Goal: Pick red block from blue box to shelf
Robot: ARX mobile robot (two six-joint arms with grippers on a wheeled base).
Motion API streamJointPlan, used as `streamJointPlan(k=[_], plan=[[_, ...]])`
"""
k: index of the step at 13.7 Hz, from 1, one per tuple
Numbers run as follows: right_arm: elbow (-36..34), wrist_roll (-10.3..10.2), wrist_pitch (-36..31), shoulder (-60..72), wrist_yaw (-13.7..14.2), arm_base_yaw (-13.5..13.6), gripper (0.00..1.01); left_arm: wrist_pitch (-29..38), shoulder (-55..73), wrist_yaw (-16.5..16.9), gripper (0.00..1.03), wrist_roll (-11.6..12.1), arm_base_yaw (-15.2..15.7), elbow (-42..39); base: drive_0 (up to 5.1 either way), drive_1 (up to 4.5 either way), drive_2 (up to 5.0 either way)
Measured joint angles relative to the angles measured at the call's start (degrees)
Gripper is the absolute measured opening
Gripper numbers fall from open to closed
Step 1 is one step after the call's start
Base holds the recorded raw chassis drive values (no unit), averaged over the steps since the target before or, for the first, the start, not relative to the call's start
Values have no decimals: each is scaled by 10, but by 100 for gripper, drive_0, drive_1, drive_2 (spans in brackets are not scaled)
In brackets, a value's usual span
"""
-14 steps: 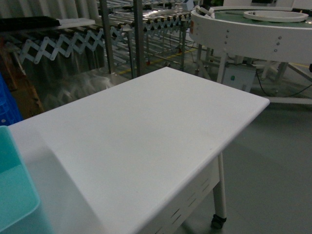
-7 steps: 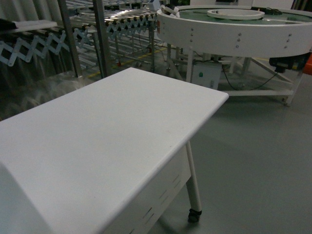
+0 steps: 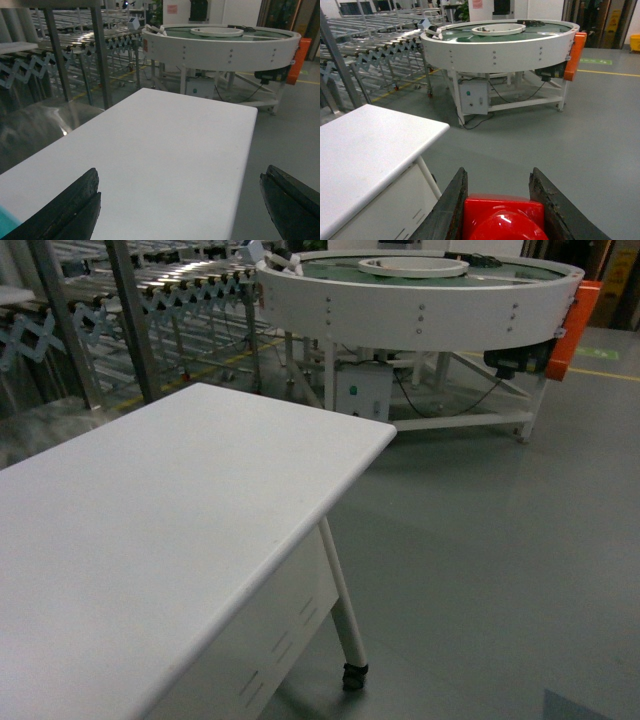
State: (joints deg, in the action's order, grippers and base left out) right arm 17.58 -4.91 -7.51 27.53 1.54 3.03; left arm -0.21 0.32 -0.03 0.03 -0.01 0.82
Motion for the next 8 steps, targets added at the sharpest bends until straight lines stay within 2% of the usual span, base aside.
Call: streamJointPlan(k=[8], plan=[[0,0,0,0,0,0,29,0,0,0,98,0,0,0,-152,-152,-152]])
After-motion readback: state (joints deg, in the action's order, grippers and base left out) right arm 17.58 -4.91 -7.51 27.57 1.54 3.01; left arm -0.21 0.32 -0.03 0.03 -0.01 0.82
